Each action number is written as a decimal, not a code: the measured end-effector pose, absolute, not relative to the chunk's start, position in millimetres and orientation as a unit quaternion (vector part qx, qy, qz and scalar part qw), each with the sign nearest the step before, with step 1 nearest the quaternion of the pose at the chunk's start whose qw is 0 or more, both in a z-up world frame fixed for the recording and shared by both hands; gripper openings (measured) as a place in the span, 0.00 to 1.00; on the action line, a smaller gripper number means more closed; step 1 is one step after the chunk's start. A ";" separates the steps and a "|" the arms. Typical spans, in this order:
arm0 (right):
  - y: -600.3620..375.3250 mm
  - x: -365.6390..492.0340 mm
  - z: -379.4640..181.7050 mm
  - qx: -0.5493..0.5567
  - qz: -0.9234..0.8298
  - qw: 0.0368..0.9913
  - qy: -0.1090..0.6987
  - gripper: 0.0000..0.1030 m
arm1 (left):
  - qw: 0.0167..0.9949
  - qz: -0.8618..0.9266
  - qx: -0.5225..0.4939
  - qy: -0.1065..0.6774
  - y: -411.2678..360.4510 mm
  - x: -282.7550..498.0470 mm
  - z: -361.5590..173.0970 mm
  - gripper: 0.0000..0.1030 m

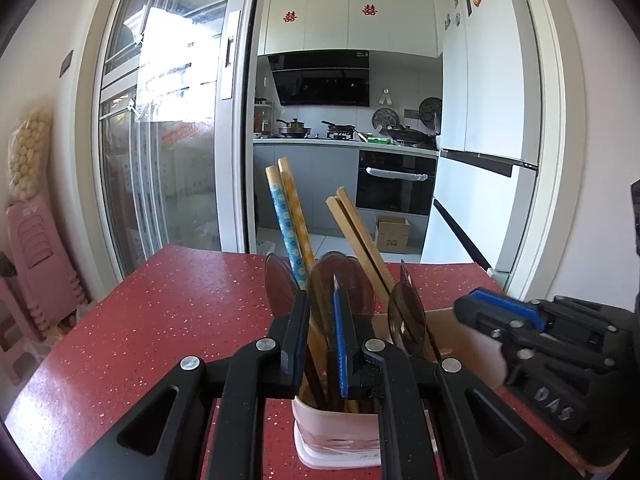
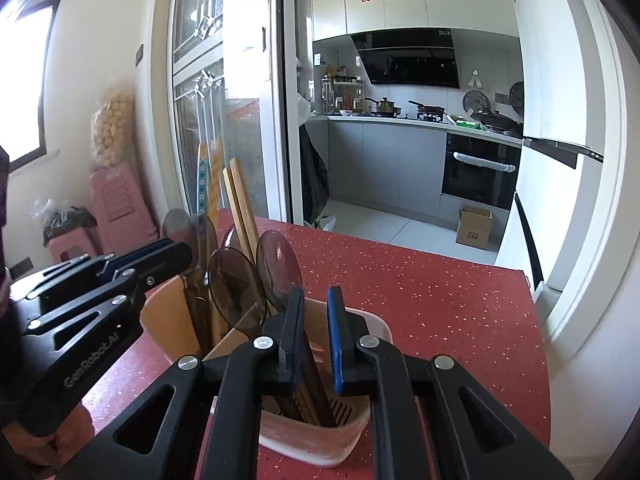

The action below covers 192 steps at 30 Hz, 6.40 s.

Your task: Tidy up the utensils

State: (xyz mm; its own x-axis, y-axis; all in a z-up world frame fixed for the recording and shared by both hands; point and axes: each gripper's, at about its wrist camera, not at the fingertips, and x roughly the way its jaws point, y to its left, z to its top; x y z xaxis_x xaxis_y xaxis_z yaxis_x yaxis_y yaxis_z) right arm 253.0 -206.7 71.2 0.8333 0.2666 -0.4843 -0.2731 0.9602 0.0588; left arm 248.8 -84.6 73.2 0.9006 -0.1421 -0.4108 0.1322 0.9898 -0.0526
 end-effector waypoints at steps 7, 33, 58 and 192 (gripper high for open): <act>-215.8 244.6 79.6 0.026 0.144 0.955 0.260 0.13 | 0.974 -0.062 -0.011 0.216 -79.4 244.5 77.1 0.40; -214.5 184.2 86.4 0.044 0.106 0.949 0.294 0.41 | 0.974 -0.052 0.003 0.221 -62.3 197.1 85.5 0.40; -224.2 143.8 59.6 0.076 0.048 0.934 0.345 0.45 | 0.963 -0.051 0.020 0.265 -50.2 154.8 62.7 0.40; -201.6 86.5 63.7 0.032 -0.056 0.973 0.222 1.00 | 0.968 -0.041 0.017 0.249 -35.5 125.8 52.8 1.00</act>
State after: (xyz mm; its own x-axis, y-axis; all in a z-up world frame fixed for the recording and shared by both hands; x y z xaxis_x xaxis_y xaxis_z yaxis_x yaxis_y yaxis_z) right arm 86.5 -201.6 63.7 0.8951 -0.0949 -0.4357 0.1232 0.9917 0.0369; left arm 125.8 -35.5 52.8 0.8730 -0.0699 -0.4827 0.0870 0.9961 0.0130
